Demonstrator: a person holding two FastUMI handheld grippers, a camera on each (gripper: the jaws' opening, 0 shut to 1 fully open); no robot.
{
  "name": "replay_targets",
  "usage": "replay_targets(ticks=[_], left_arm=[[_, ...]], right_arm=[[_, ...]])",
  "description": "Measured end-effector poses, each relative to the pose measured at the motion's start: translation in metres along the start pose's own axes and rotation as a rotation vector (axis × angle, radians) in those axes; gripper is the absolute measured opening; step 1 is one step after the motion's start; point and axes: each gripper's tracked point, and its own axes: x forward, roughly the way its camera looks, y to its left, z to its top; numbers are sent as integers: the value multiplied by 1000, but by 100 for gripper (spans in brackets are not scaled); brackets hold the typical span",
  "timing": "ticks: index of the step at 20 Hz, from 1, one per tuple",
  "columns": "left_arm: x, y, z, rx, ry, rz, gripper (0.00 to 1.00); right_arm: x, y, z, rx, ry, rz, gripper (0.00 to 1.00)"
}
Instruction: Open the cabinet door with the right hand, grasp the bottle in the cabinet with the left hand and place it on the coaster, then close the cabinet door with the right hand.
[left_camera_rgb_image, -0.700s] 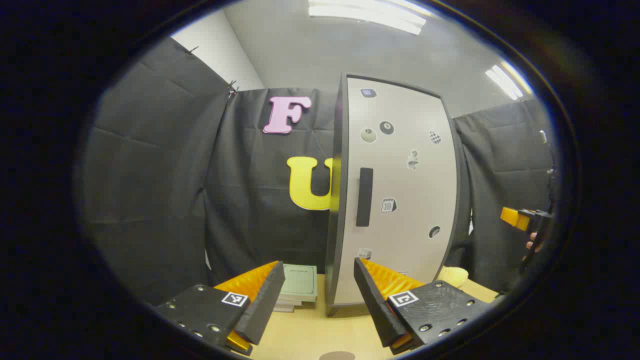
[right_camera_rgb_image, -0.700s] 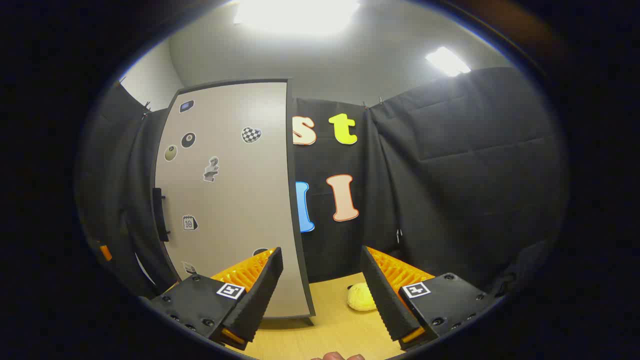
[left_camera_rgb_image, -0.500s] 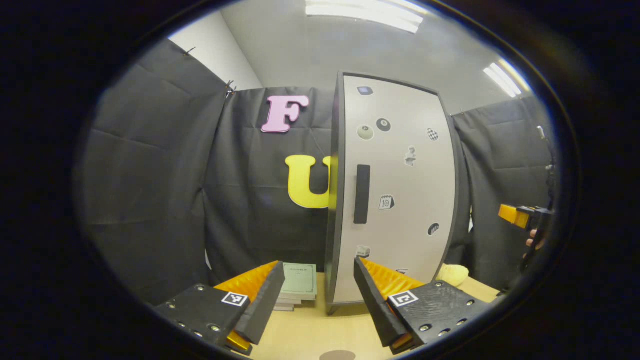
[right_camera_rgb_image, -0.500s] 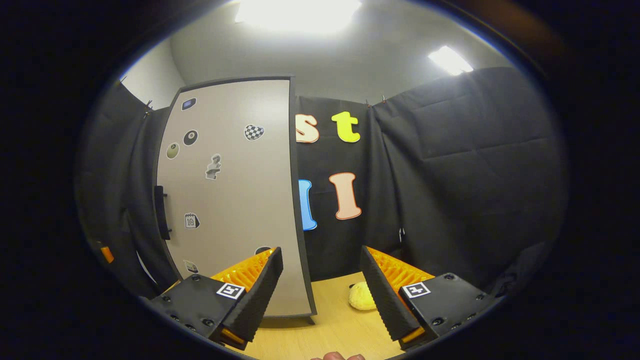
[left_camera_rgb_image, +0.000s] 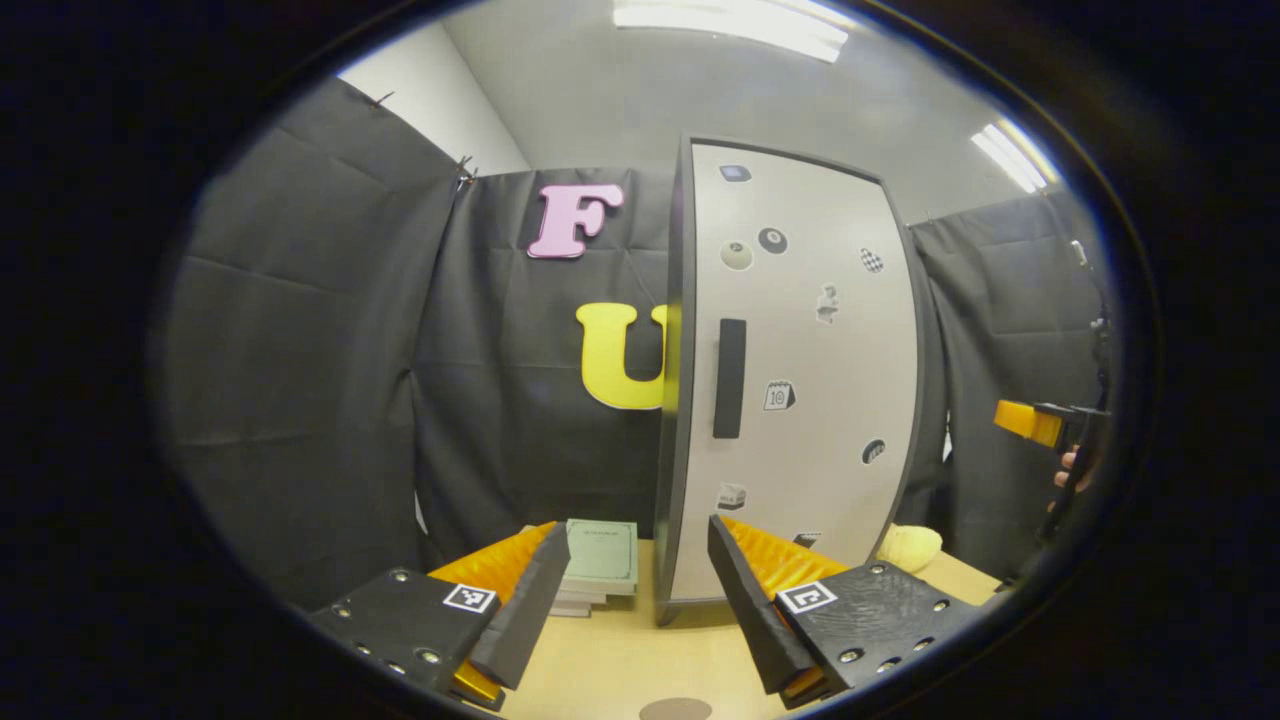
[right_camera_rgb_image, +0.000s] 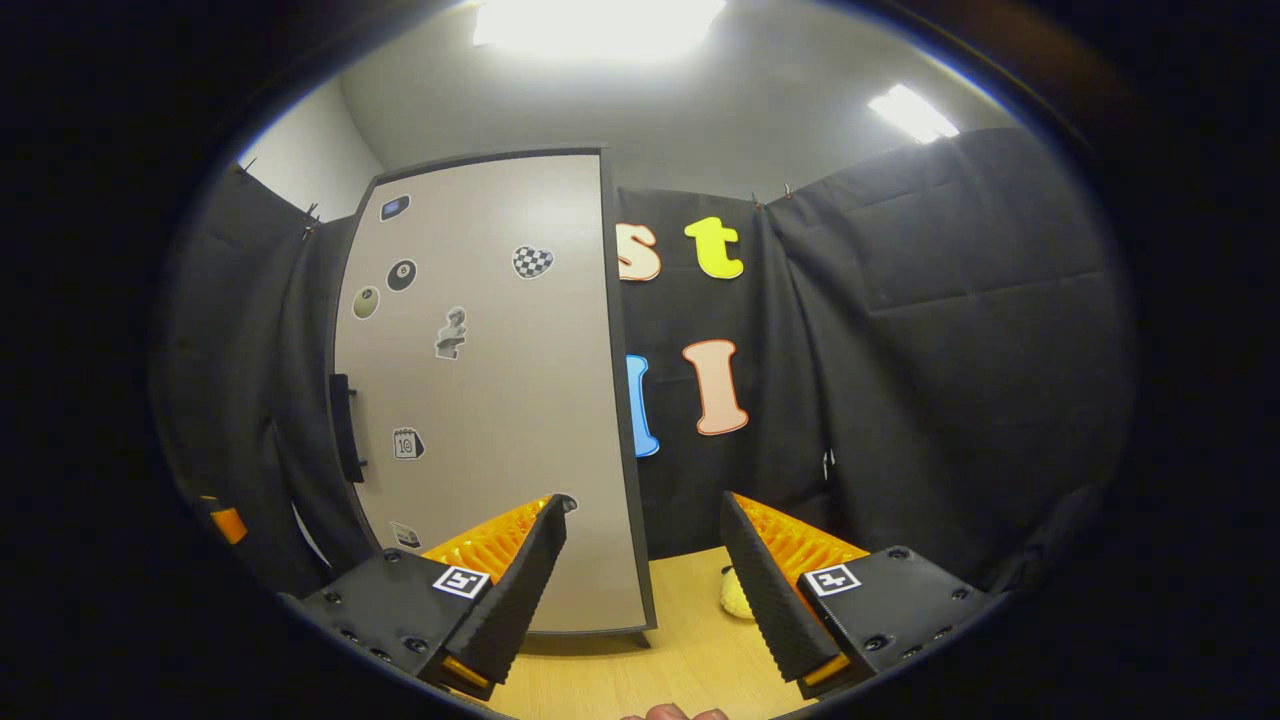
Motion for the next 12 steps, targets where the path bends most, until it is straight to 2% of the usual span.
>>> replay_targets(ticks=[1, 2, 3, 9, 10, 11, 12], left_arm=[[-1, 2, -1, -4, 0, 3, 86], [-1, 3, -4, -8, 3, 7, 86], [0, 5, -5, -12, 7, 12, 86], [-4, 14, -10, -17, 11, 34, 84], [-6, 17, -10, -13, 11, 40, 84], [-7, 20, -11, -13, 12, 45, 86], [-7, 22, -13, -16, 13, 49, 86]], right_arm=[[1, 4, 1, -5, 1, 12, 98], [2, 8, 2, -12, 1, 22, 94], [4, 12, 3, -21, 2, 34, 98], [10, 43, 10, -29, 2, 113, 98], [12, 48, 12, -32, 1, 124, 94], [14, 53, 14, -38, 0, 132, 94], [16, 57, 16, -41, -4, 142, 98]])
